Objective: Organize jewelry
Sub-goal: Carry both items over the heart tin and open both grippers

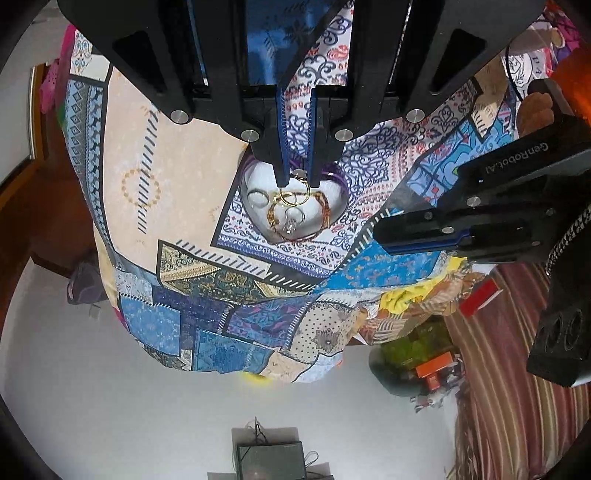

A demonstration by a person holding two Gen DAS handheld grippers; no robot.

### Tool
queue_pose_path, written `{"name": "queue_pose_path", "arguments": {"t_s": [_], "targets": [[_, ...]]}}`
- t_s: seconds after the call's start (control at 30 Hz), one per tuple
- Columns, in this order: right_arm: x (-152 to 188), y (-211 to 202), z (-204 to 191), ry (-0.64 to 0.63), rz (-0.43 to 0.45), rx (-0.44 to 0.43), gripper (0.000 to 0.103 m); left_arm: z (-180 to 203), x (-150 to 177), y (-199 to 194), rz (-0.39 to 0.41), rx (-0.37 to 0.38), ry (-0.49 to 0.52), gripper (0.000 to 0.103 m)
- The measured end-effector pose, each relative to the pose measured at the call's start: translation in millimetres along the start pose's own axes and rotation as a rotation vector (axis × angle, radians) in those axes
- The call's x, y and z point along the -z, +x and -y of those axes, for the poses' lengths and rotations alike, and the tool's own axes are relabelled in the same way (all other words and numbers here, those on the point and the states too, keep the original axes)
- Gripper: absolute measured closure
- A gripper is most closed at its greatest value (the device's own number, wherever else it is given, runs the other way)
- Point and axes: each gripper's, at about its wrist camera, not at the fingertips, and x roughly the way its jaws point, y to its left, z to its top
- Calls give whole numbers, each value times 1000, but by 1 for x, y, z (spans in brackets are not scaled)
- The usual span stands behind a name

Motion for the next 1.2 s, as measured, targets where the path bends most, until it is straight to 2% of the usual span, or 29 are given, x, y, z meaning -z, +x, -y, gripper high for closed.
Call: {"name": "queue_pose_path", "arguments": {"t_s": [0.33,0.73,1.07,1.2], "targets": [[-11,15,15,42,11,12,95,-4,-7,27,-16,17,-11,96],[-8,40,24,62,-51,-12,95,-10,-3,63,-63,42,-33,96],[-5,54,29,92,-105,-19,95,-11,-1,73,-92,58,-33,96],[-4,53,26,80,-117,-12,94,-4,2,66,-60,48,0,96]]}}
